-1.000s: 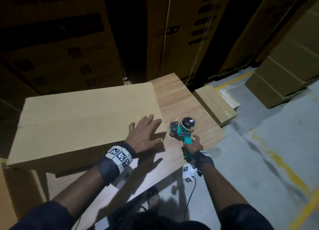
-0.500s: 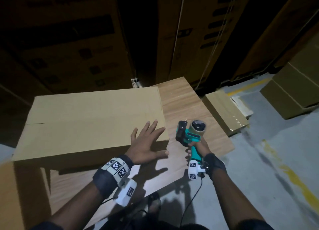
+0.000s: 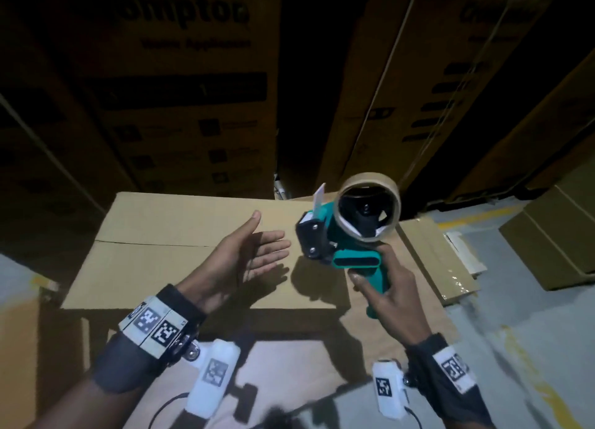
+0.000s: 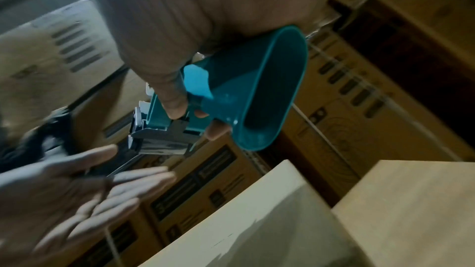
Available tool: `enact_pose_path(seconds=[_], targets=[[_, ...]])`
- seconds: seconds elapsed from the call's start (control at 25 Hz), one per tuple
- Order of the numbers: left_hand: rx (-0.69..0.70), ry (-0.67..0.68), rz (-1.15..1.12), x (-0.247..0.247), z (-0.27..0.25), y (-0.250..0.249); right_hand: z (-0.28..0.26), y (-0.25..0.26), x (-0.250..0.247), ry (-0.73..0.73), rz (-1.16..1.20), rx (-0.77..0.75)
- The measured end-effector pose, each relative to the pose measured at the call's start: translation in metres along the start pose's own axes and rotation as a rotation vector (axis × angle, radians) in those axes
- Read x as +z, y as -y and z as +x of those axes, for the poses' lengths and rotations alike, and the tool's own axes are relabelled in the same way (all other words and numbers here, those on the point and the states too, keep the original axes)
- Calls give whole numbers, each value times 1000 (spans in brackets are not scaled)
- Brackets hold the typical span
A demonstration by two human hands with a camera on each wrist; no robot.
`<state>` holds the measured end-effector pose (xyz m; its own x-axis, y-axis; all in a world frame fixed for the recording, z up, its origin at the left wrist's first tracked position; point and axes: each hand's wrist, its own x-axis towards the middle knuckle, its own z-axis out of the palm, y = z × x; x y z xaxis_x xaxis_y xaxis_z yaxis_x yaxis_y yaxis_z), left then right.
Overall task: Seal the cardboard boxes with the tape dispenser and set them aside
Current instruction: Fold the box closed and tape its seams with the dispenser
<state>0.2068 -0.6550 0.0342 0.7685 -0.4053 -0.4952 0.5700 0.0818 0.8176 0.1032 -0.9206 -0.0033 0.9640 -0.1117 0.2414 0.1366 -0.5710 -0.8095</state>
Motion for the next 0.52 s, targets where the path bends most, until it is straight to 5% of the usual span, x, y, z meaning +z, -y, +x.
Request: enact_pose_path(seconds=[0.16,0.36,0.52], targets=[[35,-42,-190,-37,-30,-12,13,40,58,6,-219,-221],[-56,-17,-504,-97,-50,-4,27,74,119,43,-233,-264],[-104,-146,-809,-141,-55,11,34,93,155,120,-203,-262]])
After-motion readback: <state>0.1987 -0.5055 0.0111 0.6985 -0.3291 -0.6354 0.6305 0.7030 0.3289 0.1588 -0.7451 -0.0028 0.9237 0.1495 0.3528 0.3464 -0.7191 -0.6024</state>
